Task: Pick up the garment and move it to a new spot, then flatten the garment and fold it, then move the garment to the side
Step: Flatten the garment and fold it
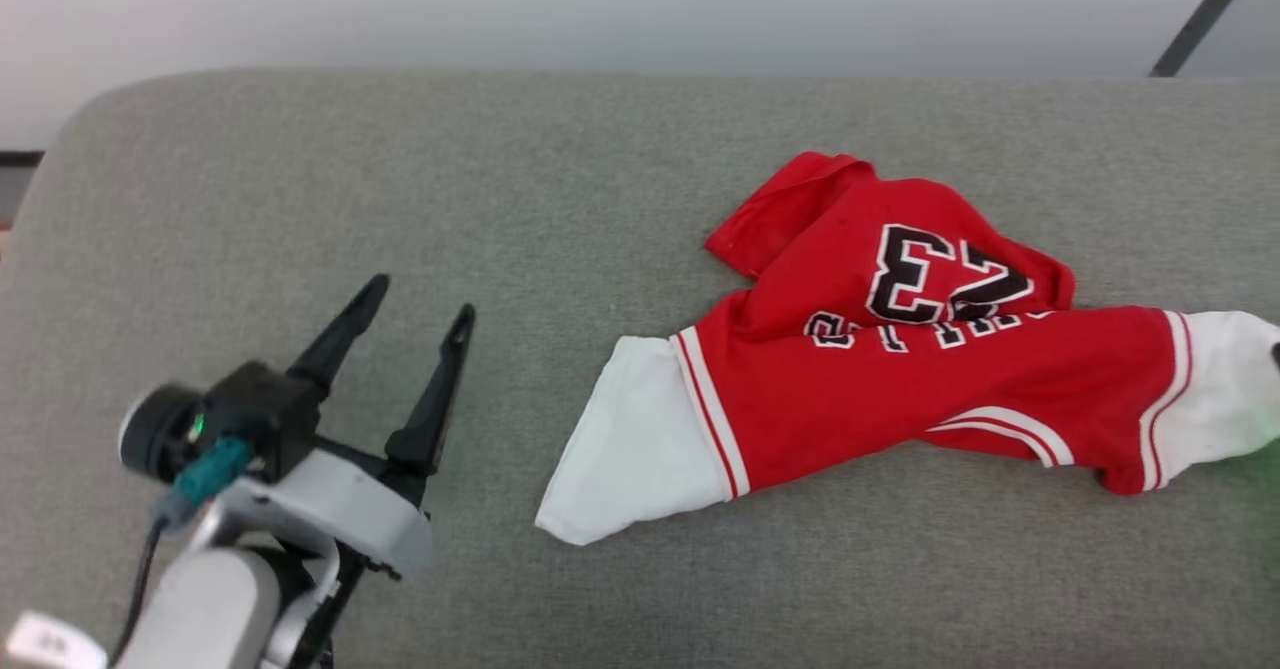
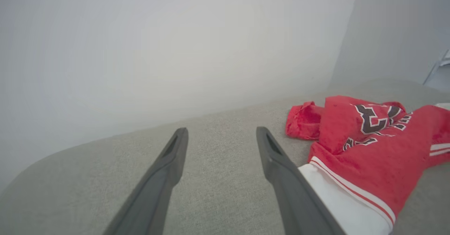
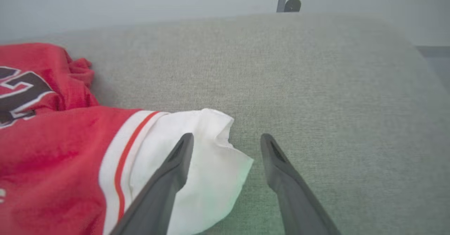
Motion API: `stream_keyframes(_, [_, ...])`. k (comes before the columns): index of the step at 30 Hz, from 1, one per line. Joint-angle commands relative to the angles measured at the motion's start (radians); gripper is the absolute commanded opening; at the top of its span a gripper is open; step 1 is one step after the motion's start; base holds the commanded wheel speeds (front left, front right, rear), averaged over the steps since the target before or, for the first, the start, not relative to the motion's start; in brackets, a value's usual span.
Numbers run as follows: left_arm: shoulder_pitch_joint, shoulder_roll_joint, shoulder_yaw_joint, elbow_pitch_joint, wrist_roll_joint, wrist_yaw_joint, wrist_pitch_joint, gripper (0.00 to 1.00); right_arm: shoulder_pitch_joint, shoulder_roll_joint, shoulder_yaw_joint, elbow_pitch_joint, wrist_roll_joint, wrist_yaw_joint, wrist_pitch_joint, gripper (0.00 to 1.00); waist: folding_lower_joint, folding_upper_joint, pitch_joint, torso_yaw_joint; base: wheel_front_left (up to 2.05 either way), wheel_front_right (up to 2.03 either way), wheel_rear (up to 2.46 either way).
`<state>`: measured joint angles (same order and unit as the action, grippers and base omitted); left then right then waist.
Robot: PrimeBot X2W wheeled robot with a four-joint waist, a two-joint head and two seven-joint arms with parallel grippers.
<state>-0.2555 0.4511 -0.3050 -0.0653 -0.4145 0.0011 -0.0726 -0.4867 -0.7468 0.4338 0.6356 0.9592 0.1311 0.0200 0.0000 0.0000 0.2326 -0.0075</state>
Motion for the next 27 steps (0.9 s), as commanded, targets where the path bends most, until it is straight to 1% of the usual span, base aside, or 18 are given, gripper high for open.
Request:
stream_keyframes(1, [-0.027, 0.030, -0.015, -0.020, -0.005, -0.035, 0.050, 1.00, 0.035, -0.012, -0.025, -0.028, -0.001, -0.001, -0.025, 1.00, 0.0000, 0.0000, -0.022, -0.025, 0.00, 0.00, 0.00])
stream_keyframes(4, [-0.066, 0.088, -0.055, -0.052, -0.030, -0.089, 0.166, 1.00, 0.092, -0.017, -0.048, -0.114, 0.007, -0.001, -0.048, 1.00, 0.0000, 0.0000, -0.032, -0.049, 0.00, 0.00, 0.00])
stream_keyframes(7, [-0.111, 0.150, -0.115, -0.088, -0.074, -0.119, 0.302, 1.00, 0.151, -0.027, -0.069, -0.211, 0.014, -0.001, -0.050, 1.00, 0.0000, 0.0000, -0.040, -0.073, 0.00, 0.00, 0.00])
stream_keyframes(11, [-0.180, 0.213, -0.224, -0.135, -0.165, -0.132, 0.495, 1.00, 0.211, -0.018, -0.101, -0.314, -0.008, -0.001, -0.035, 1.00, 0.0000, 0.0000, -0.040, -0.103, 0.00, 0.00, 0.00])
stream_keyframes(14, [-0.242, 0.251, -0.336, -0.169, -0.260, -0.131, 0.641, 1.00, 0.237, 0.005, -0.126, -0.372, -0.032, -0.001, -0.014, 1.00, 0.0000, 0.0000, -0.039, -0.124, 0.00, 0.00, 0.00])
stream_keyframes(17, [-0.294, 0.267, -0.421, -0.173, -0.356, -0.131, 0.748, 1.00, 0.253, 0.035, -0.151, -0.415, -0.065, -0.001, 0.011, 1.00, 0.0000, 0.0000, -0.035, -0.145, 0.00, 0.00, 0.00])
stream_keyframes(21, [-0.337, 0.272, -0.494, -0.148, -0.431, -0.132, 0.816, 1.00, 0.267, 0.075, -0.182, -0.457, -0.100, -0.001, 0.043, 1.00, 0.0000, 0.0000, -0.026, -0.174, 0.00, 0.00, 0.00])
stream_keyframes(27, [-0.341, 0.256, -0.549, -0.075, -0.478, -0.132, 0.815, 1.00, 0.295, 0.114, -0.234, -0.488, -0.143, -0.001, 0.077, 1.00, 0.0000, 0.0000, -0.009, -0.200, 0.00, 0.00, 0.00])
